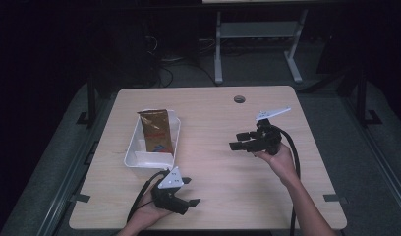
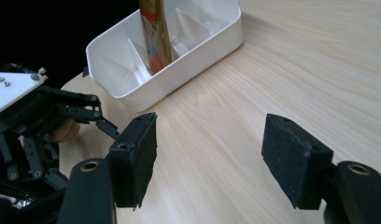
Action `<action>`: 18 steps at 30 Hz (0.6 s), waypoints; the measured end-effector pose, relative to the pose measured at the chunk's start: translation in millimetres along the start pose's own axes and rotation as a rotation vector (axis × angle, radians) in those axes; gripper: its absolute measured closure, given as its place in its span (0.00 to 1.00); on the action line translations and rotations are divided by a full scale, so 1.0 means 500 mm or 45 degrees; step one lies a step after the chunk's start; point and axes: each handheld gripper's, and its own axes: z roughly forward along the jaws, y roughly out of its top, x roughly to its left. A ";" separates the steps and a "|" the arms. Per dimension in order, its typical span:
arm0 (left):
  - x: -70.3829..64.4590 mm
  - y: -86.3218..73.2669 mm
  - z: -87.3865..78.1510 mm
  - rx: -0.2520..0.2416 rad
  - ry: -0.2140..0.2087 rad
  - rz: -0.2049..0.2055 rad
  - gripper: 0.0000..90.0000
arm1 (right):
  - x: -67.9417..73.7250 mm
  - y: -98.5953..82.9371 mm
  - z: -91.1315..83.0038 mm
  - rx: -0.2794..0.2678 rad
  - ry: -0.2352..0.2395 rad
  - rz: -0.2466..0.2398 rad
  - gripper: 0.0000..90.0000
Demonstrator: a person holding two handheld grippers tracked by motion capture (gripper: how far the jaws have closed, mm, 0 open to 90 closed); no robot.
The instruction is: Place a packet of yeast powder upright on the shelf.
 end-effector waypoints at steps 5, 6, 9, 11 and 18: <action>0.000 0.000 0.001 0.001 0.001 -0.002 0.25 | -0.003 -0.015 -0.009 0.005 -0.005 0.018 0.38; 0.000 0.000 0.000 0.000 0.001 -0.003 0.25 | -0.003 -0.018 -0.012 0.019 -0.002 0.025 0.38; 0.001 0.000 0.000 0.000 0.000 -0.003 0.25 | -0.002 -0.026 -0.019 0.010 -0.012 0.018 0.38; 0.002 0.000 0.000 -0.002 0.001 -0.006 0.25 | -0.002 -0.033 -0.023 0.011 -0.008 0.024 0.38; 0.002 0.000 0.001 0.000 0.004 -0.005 0.25 | 0.001 -0.053 -0.035 0.014 -0.014 0.035 0.37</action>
